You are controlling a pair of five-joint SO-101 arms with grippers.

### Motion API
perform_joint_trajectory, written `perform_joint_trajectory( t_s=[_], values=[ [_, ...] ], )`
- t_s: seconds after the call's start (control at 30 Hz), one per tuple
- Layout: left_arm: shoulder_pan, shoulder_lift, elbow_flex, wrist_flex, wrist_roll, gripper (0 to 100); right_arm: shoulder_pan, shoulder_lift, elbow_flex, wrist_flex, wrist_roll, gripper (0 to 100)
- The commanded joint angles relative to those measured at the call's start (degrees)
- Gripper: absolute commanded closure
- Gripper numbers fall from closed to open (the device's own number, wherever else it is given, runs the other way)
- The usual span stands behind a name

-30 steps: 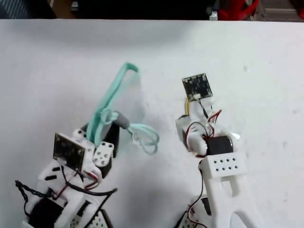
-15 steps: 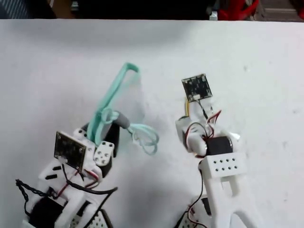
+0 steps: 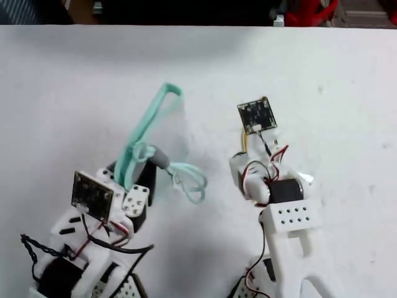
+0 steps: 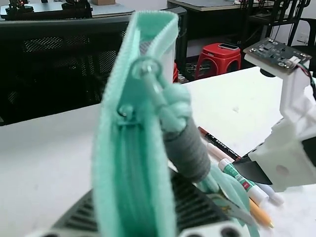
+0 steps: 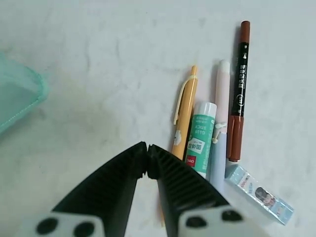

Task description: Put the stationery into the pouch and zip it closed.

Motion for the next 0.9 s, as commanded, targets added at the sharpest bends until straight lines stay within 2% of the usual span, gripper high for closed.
perform_joint_trajectory(
  t_s=[0.0, 0.07, 0.1, 0.13, 0.2, 0.23, 0.37, 0.4, 0.43, 0.53, 0.67, 0.73, 0.83, 0.87],
  values=[
    [0.6, 0.4, -0.4, 0.0, 0.1, 98, 0.9, -1.5, -1.3, 0.4, -0.4, 88.1],
    [0.6, 0.4, -0.4, 0.0, 0.1, 98, 0.8, -1.5, -1.7, 1.5, -0.4, 81.4],
    [0.6, 0.4, -0.4, 0.0, 0.1, 98, 0.7, -1.5, -1.7, 2.0, 0.4, 81.2],
    [0.6, 0.4, -0.4, 0.0, 0.1, 98, 0.5, -1.5, -1.7, 2.2, 2.0, 84.1],
    [0.6, 0.4, -0.4, 0.0, 0.1, 98, 0.5, -1.5, -1.5, 1.8, 4.0, 97.0],
    [0.6, 0.4, -0.4, 0.1, 0.1, 98, 0.8, -1.5, -1.6, 1.7, 3.6, 99.5],
    [0.6, 0.4, -0.4, 0.1, 0.1, 98, 0.9, -1.5, -1.7, 2.0, 0.2, 82.7],
    [0.6, 0.4, -0.4, 0.1, 0.1, 98, 0.9, -1.5, -1.7, 2.2, 0.0, 81.0],
    [0.6, 0.4, -0.4, 0.1, 0.1, 98, 0.9, -1.5, -1.6, 2.2, 0.5, 82.7],
    [0.6, 0.4, -0.4, 0.1, 0.1, 98, 0.8, -1.5, -1.4, 1.9, 2.6, 99.4],
    [0.6, 0.4, -0.4, 0.1, 0.1, 98, 0.8, -1.5, -1.4, 1.9, 1.8, 85.9],
    [0.6, 0.4, -0.4, 0.1, 0.1, 98, 0.8, -1.5, -1.4, 2.1, 1.1, 83.6],
    [0.6, 0.4, -0.4, 0.1, 0.1, 98, 0.8, -1.5, -1.4, 1.9, 1.3, 99.2],
    [0.6, 0.4, -0.4, 0.1, 0.1, 98, 0.8, -1.5, -1.4, 1.9, 1.2, 98.3]
  ],
)
